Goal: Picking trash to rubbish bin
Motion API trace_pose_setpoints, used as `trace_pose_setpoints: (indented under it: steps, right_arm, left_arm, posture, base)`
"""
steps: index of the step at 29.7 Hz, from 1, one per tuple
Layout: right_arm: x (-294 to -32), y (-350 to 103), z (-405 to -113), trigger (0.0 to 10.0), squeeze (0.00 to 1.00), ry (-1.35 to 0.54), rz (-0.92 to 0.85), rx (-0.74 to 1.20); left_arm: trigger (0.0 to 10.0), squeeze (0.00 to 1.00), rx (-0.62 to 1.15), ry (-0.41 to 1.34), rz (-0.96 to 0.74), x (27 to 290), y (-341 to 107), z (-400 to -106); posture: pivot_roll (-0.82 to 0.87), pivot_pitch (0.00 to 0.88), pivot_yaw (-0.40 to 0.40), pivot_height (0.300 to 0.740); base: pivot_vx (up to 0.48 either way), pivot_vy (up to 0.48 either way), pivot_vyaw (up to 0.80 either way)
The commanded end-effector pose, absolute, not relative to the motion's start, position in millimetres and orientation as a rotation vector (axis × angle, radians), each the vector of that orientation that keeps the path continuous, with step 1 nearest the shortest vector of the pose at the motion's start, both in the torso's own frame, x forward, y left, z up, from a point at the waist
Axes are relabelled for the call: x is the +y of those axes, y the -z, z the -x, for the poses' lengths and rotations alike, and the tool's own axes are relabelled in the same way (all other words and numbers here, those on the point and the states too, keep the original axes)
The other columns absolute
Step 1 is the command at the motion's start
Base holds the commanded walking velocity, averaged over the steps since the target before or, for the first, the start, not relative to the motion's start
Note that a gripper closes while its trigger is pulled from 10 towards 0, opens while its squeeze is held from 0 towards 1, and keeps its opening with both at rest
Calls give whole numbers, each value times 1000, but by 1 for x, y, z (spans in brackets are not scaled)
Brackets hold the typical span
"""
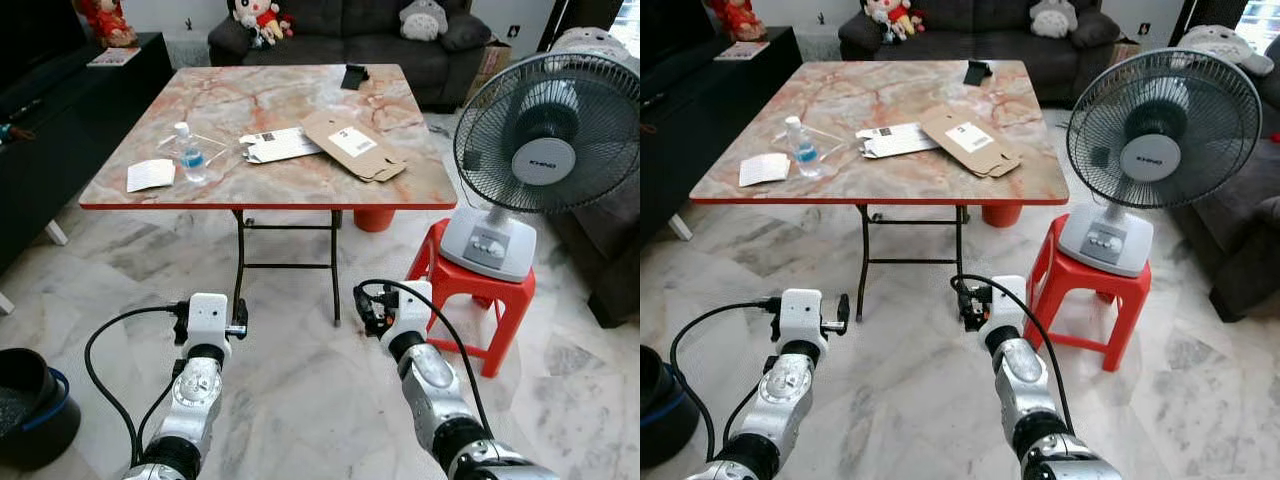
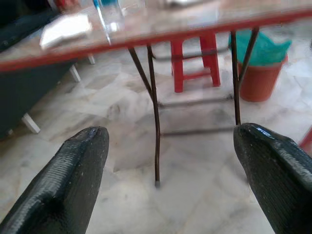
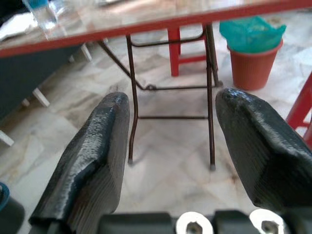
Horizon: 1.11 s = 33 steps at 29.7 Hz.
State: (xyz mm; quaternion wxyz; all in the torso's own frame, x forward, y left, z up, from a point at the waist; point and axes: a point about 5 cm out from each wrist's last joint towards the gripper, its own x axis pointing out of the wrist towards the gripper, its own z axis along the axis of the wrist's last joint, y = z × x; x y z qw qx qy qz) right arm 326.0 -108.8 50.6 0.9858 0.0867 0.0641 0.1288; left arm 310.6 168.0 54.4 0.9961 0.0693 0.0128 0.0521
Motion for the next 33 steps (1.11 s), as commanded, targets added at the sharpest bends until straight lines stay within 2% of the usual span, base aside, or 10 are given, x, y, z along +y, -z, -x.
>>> trace_pose_setpoints:
  steps: [1, 12, 19, 20, 21, 33]
  right_arm:
    - [-107, -74, -339, 10000, 0, -265, -180, 29]
    - [-106, -100, -350, 10000, 0, -257, -196, -85]
    - [-105, -107, -352, 10000, 0, -255, -192, -112]
    - [-106, -107, -352, 10000, 667, -248, -203, -120]
    - [-107, -107, -352, 10000, 1000, -233, -203, -114]
    - [-108, -107, -353, 10000, 1000, -223, -181, -107]
  left_arm:
    - [10000, 0, -59, -119, -158, 168, -75, -320]
    - [10000, 0, -220, -79, -245, 154, -119, -337]
    - [10000, 0, -237, -82, -236, 153, -128, -341]
    - [10000, 0, -237, -77, -240, 152, -128, -340]
    - [10000, 0, -235, -75, -241, 152, -127, -340]
    - [10000, 0, -227, -65, -220, 149, -128, -339]
  posture:
    - [19, 35, 12, 740]
    - [16, 32, 15, 740]
    - [18, 30, 16, 740]
    - [18, 33, 17, 740]
    - [18, 33, 17, 740]
    - [22, 57, 17, 740]
  base:
    - [0, 0, 0]
    - [0, 0, 0]
    - [0, 0, 0]
    - [0, 0, 0]
    - [0, 0, 0]
    - [0, 0, 0]
